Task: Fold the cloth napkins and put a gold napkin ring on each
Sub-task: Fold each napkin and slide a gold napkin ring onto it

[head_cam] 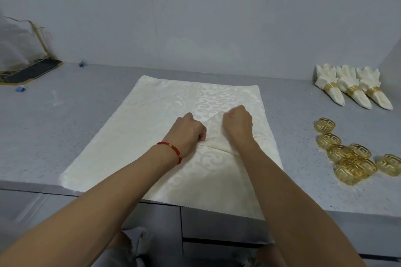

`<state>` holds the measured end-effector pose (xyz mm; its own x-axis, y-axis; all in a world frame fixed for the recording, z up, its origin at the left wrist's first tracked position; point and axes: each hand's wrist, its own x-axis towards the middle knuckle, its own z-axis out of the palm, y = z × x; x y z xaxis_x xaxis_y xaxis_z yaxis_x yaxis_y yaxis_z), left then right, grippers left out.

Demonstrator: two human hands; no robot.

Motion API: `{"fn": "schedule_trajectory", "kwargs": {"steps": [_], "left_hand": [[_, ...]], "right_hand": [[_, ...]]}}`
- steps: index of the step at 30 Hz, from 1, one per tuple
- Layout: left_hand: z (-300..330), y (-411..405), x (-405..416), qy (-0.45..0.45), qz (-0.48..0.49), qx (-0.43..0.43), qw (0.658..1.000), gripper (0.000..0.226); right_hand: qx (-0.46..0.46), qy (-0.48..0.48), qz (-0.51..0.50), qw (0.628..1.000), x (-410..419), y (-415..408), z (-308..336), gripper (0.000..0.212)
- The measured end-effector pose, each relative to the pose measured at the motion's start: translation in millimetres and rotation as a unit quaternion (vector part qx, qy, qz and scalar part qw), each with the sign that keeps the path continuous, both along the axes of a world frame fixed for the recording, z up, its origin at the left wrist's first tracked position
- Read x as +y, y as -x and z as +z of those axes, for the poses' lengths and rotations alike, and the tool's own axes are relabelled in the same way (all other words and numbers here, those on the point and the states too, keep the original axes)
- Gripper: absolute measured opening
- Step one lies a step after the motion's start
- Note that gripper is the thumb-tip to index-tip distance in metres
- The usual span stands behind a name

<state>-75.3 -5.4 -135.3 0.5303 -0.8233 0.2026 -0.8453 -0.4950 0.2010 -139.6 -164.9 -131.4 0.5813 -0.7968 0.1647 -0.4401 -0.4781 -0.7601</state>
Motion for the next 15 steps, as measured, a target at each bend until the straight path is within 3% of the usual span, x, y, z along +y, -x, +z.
{"fn": "schedule_trajectory", "kwargs": {"steps": [3,7,10,15], "left_hand": [[3.7,5.0,-6.5,-0.015,0.041,0.055,0.997,0.033],[-3.0,9.7,-9.9,0.046,0.142,0.106,0.983,0.028],[-4.0,8.4,-13.3,0.036,0.184,0.129,0.974,0.017],[-3.3,4.0,-11.5,0.063,0.182,0.127,0.973,0.026]], "right_hand": [[-0.054,-0.052,-0.027,0.997,-10.1,9.1,-22.0,0.023],[-0.024,-0.056,-0.002,0.998,-12.9,2.7,-23.2,0.032],[-0.018,-0.063,0.014,0.998,-15.6,-0.1,-23.1,0.019],[-0.05,-0.101,0.022,0.993,-11.8,3.9,-18.0,0.042]]}}
